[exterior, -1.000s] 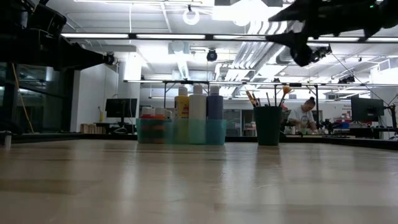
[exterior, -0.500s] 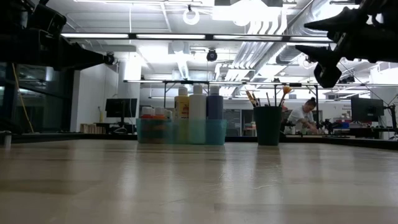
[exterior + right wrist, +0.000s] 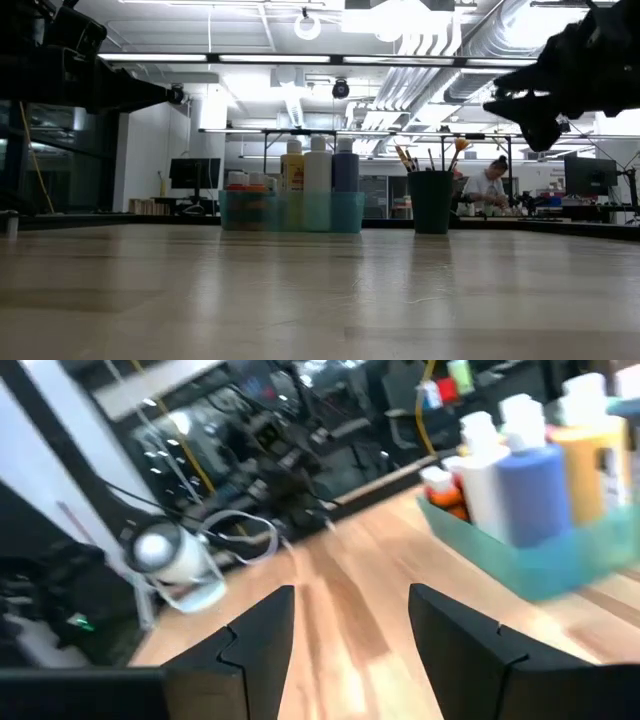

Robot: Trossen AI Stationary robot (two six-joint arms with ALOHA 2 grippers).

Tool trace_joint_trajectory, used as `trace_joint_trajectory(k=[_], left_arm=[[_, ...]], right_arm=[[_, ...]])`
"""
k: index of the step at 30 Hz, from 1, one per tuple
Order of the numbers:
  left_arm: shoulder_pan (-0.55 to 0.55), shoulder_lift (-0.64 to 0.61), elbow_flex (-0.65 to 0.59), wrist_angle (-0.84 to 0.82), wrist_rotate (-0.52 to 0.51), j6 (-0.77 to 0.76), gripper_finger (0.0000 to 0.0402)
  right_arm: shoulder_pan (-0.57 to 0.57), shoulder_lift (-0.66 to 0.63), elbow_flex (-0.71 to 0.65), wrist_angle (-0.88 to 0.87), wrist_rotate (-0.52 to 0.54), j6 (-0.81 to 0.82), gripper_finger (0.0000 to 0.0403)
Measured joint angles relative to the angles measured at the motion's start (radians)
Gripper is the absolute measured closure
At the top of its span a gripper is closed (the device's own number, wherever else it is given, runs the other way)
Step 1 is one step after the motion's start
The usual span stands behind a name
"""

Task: Pick & Place Paint Supplies
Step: Return to Home Position

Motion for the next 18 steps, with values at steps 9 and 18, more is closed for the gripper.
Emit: trace_joint_trajectory(k=[9, 18], left_arm=[[0.000, 0.000, 0.000, 0.000, 0.000, 0.000, 0.0203], [0.000, 0.000, 0.000, 0.000, 0.000, 0.000, 0.0203]], right_arm=[[0.000, -0.159, 0.000, -0.167, 0.044, -0.059, 0.0211], [0.000, -0.168, -0.001, -0.171, 0.020, 0.056, 0.0211]])
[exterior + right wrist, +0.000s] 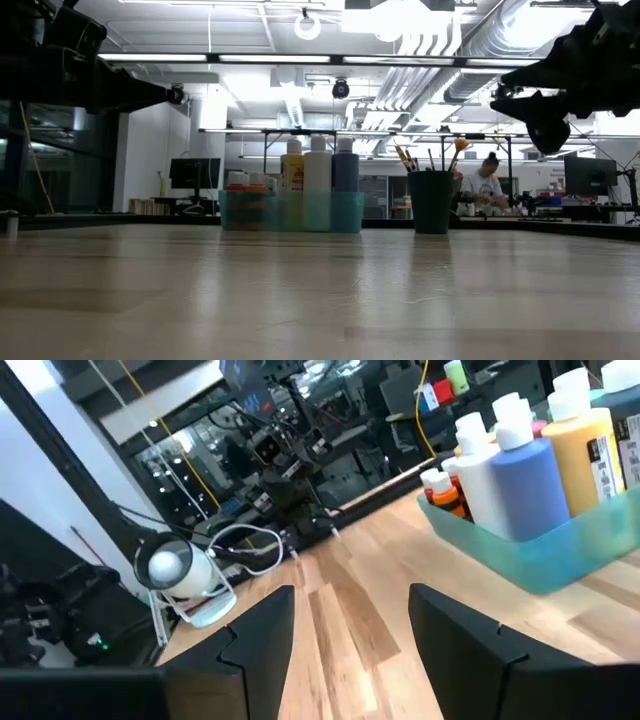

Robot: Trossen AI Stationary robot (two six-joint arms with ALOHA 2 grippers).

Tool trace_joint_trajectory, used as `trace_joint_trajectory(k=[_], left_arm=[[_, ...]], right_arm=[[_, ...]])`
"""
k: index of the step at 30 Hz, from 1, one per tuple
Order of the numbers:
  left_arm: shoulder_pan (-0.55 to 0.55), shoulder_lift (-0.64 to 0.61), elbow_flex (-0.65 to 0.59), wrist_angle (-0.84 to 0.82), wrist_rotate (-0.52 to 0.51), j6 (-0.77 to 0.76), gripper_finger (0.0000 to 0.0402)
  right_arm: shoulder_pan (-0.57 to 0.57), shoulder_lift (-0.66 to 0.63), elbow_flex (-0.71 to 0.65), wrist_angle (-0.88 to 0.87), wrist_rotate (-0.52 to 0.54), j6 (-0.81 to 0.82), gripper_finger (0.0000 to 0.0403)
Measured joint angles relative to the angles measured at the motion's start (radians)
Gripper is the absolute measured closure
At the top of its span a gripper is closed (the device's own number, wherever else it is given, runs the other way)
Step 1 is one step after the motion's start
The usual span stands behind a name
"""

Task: Pick & Place Paint Supplies
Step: Return to Home Position

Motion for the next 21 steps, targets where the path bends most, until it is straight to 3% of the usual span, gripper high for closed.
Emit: trace_joint_trajectory(k=[21], left_arm=[[0.000, 0.000, 0.000, 0.000, 0.000, 0.000, 0.0203]], right_arm=[[0.000, 0.006, -0.001, 0.003, 0.003, 0.016, 0.0211]])
